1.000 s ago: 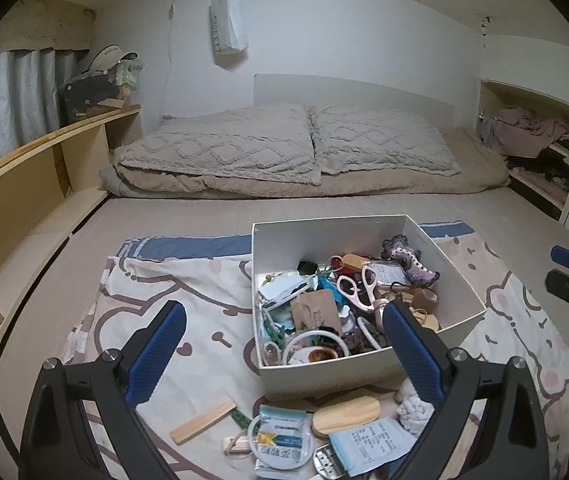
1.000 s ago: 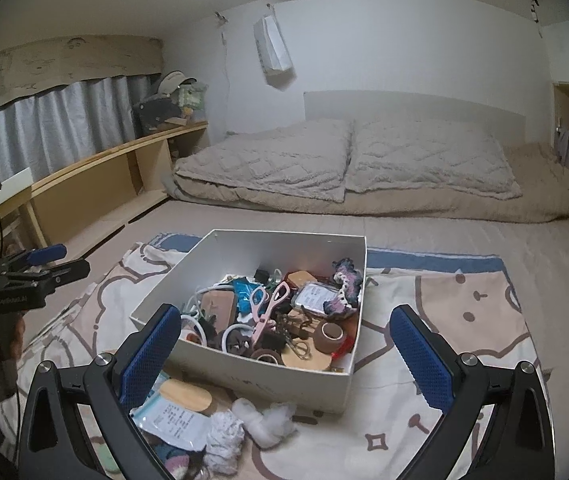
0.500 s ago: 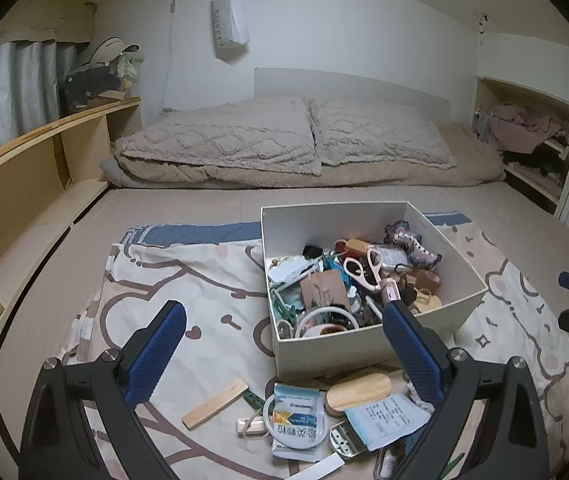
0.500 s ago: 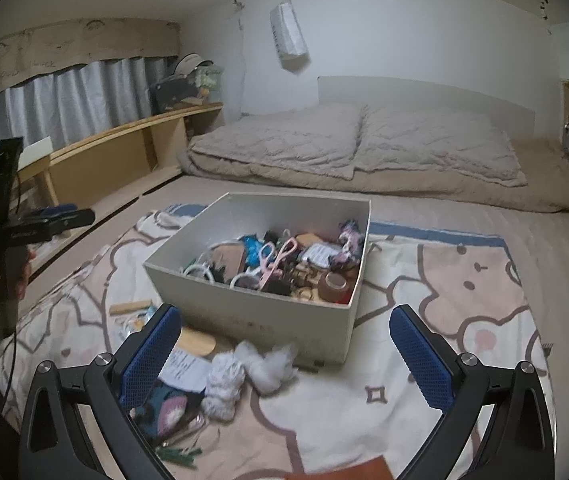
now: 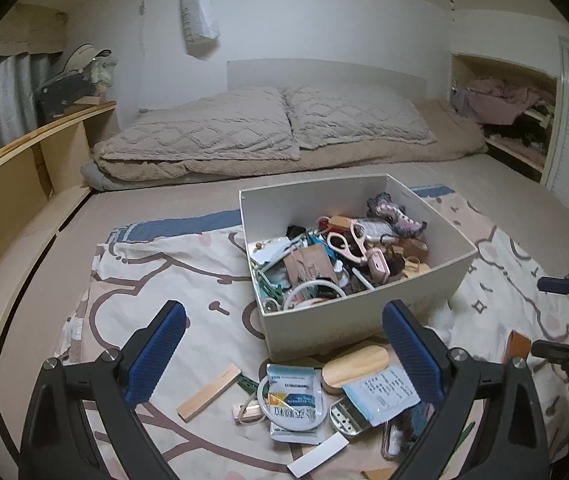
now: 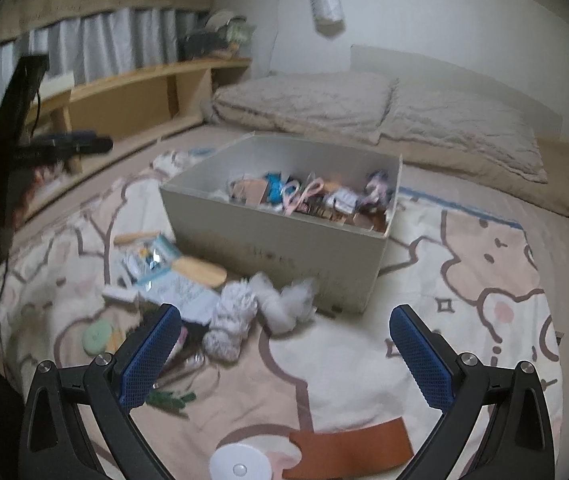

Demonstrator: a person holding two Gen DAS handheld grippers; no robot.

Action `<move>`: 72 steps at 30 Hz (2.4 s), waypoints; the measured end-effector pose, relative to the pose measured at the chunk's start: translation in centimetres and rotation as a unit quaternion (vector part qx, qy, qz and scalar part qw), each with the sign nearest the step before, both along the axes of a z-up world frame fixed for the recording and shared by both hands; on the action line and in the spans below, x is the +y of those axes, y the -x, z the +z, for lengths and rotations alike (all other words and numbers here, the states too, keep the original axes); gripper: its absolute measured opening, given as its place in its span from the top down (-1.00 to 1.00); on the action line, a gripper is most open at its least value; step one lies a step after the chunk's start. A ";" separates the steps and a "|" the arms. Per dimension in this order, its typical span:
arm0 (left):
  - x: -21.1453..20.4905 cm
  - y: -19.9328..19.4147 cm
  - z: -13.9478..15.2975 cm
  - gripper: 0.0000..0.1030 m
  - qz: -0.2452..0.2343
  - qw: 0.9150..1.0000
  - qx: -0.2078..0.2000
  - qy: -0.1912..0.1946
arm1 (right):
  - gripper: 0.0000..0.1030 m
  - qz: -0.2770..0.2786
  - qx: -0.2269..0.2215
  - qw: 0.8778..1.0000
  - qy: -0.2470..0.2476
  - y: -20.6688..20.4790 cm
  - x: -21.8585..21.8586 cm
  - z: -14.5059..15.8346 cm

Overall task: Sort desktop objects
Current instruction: 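Move the left tool toward the mint-green tape measure while the right tool swings toward another green clothespin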

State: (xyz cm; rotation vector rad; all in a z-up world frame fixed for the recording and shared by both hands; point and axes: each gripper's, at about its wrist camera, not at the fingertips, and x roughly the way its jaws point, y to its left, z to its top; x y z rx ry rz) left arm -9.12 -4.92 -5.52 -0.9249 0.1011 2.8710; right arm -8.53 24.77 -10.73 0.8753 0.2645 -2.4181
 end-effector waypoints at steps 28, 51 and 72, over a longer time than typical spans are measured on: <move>1.3 -2.7 -5.6 -0.93 -0.112 0.989 -0.064 0.078 | -1.00 -0.006 -0.124 0.984 -0.131 1.5 -4.9 -9.4; 4.3 -4.7 -10.7 -0.93 -0.190 0.962 -0.150 0.125 | -1.00 -0.147 -0.183 0.962 -0.142 7.1 1.3 -10.2; 6.1 -6.1 -13.7 -0.93 -0.219 0.947 -0.218 0.087 | -1.00 -0.326 -0.218 0.911 -0.125 12.5 16.3 -9.5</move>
